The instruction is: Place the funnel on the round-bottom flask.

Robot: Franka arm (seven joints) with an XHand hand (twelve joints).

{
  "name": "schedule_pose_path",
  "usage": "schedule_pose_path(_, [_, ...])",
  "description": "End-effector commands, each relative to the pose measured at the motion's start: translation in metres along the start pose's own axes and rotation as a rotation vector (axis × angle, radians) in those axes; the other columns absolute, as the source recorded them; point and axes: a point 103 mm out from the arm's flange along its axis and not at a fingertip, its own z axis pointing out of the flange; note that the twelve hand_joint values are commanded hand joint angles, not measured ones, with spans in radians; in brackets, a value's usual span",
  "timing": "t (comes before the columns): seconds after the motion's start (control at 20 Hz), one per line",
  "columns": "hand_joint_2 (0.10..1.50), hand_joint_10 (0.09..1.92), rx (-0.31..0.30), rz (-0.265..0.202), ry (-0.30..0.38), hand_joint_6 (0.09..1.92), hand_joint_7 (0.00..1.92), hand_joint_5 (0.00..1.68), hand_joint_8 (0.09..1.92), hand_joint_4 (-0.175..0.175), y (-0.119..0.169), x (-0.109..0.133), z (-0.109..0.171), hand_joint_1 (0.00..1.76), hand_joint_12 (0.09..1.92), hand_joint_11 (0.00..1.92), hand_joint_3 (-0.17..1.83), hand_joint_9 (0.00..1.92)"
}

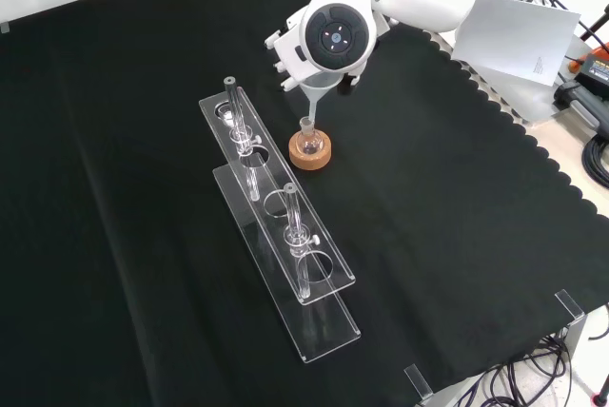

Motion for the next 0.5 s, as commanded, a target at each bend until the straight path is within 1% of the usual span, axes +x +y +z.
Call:
schedule_pose_path(0.05, [1.14,0.19,-0.012,-0.013,0.003,1.10,1.10,0.92,0.64,0.175,0.000,-0.001,0.012,0.99,1.12,0.83,0.00,1.44])
schedule_pose_path(0.15, [1.14,0.19,-0.012,-0.020,-0.002,1.10,1.10,0.92,0.64,0.175,0.001,-0.004,0.014,0.99,1.11,0.83,0.00,1.44])
schedule_pose_path(0.2, [1.14,0.19,-0.006,-0.017,-0.011,1.10,1.10,0.92,0.64,0.175,0.004,-0.002,0.014,0.99,1.11,0.83,0.00,1.44])
schedule_pose_path(0.25, [1.14,0.19,-0.004,-0.007,-0.009,1.10,1.10,0.92,0.64,0.175,0.003,0.001,0.010,0.99,1.11,0.83,0.00,1.44])
schedule_pose_path(0.35, [1.14,0.19,0.001,-0.003,-0.005,1.10,1.10,0.92,0.64,0.175,0.003,0.004,0.009,0.99,1.11,0.83,0.00,1.44])
schedule_pose_path(0.5, [1.14,0.19,-0.014,-0.014,0.005,1.10,1.10,0.92,0.65,0.175,0.004,0.006,0.008,0.99,1.11,0.83,0.00,1.44])
